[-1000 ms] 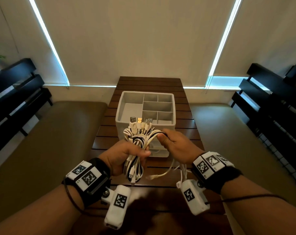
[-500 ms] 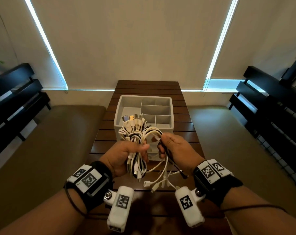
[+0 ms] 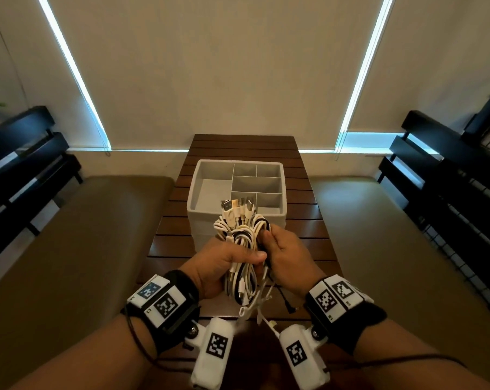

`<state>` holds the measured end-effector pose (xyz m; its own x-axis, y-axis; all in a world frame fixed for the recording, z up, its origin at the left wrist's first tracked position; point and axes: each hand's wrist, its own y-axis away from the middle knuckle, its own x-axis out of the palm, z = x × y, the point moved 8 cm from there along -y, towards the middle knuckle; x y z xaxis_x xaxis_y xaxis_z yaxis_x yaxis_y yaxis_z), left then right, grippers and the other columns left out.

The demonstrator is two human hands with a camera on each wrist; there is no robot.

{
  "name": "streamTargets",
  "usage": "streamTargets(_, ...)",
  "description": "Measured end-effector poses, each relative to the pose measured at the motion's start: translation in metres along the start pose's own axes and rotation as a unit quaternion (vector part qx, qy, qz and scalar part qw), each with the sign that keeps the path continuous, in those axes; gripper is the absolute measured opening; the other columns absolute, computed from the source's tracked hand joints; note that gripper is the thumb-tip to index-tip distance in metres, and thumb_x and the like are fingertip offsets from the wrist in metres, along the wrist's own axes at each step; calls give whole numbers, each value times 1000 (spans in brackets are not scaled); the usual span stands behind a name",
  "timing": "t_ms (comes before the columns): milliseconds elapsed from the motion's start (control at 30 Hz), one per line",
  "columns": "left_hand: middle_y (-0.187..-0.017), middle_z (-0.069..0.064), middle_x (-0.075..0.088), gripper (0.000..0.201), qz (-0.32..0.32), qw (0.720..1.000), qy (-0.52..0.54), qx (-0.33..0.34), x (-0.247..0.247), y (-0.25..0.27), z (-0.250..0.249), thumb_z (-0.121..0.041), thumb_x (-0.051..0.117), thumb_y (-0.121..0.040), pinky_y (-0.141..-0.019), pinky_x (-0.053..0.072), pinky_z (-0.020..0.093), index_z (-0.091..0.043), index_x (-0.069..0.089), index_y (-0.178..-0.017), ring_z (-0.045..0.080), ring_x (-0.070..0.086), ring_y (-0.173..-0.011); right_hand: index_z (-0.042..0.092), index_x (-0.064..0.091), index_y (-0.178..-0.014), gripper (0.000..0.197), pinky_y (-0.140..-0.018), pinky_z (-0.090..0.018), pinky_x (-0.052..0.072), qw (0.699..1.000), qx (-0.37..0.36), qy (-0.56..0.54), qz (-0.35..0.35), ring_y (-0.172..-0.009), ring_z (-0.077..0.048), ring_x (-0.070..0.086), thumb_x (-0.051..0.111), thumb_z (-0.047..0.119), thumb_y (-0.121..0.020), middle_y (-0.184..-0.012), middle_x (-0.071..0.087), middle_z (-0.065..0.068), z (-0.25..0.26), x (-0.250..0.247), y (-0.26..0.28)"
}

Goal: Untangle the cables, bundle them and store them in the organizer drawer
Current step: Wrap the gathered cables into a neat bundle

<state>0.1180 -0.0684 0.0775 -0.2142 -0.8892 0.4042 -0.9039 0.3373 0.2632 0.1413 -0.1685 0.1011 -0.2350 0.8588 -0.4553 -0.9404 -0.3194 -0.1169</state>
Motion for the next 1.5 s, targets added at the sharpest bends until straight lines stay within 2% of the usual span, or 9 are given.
streamTargets(167, -84, 16, 70, 32, -12, 1000, -1, 22, 1, -2, 0, 4, 67, -68, -68, 57, 36, -4, 70, -99, 26, 70, -73, 25, 58, -88, 22, -62, -14, 42, 999, -15, 43, 11, -70, -1, 57, 41, 24, -101, -80, 63, 7, 2, -1, -1)
streamTargets(400, -95, 19, 70, 40, -39, 999, -15, 25, -2, -3, -1, 3, 67, -65, -82, 56, 45, -5, 70, -105, 31, 69, -86, 27, 51, -72, 30, -54, -9, 38, 995, -29, 93, 8, -58, 6, 52, 44, 20, -100, -67, 54, 12, 8, -5, 0)
streamTargets(500, -98, 19, 70, 45, -44, 999, -23, 16, -6, -3, 1, 3, 68, -64, -84, 54, 48, -4, 67, -109, 33, 68, -90, 12, 59, -77, 29, -55, -16, 42, 996, -22, 88, 8, -58, -5, 53, 45, 23, -100, -68, 60, 2, 8, -4, 2)
streamTargets(600, -97, 19, 70, 42, -49, 999, -20, 13, -7, -1, 3, 4, 67, -64, -89, 51, 51, -5, 70, -106, 34, 67, -90, 4, 64, -84, 34, -69, -38, 46, 993, -13, 119, 25, -71, -22, 55, 46, 28, -99, -79, 61, -9, 7, -2, -1)
streamTargets(800, -91, 18, 71, 27, -64, 997, -35, -2, -9, 1, 5, 9, 62, -78, -95, 47, 54, -11, 77, -88, 32, 67, -84, 2, 65, -76, 38, -51, -18, 35, 985, -2, 165, 61, -58, -12, 47, 51, 30, -97, -65, 55, -5, 13, -6, -8)
streamTargets(967, -100, 25, 68, 34, -63, 998, -26, -3, -4, 2, -4, -2, 68, -70, -90, 50, 52, 1, 71, -103, 37, 66, -90, 10, 60, -53, 40, -46, -17, 35, 996, -13, 85, -12, -45, -11, 41, 65, 29, -89, -49, 50, -6, 19, -20, -10)
streamTargets(1167, -94, 21, 70, 40, -19, 1000, 19, 4, 4, 3, -5, -2, 63, -67, -66, 57, 36, 2, 67, -107, 30, 69, -77, 1, 66, -63, 32, -57, -31, 46, 994, -34, 39, -92, -59, -21, 55, 76, 28, -78, -64, 58, -9, 22, -31, -9)
streamTargets(1333, -105, 27, 63, 51, -24, 999, 19, -11, 3, 1, 4, -2, 68, -67, -82, 54, 45, 8, 60, -117, 35, 65, -87, -2, 63, -63, 27, -51, -14, 42, 995, -29, -7, -92, -53, -1, 51, 79, 17, -74, -62, 54, 1, 21, -30, -6)
streamTargets(1500, -106, 28, 64, 53, -40, 999, 1, -5, 5, 0, 2, 0, 72, -65, -91, 50, 52, 10, 61, -116, 39, 63, -93, 12, 58, -76, 24, -59, -25, 49, 991, 57, -66, -100, -64, -9, 55, 80, 21, -74, -72, 58, -6, -4, -28, -3)
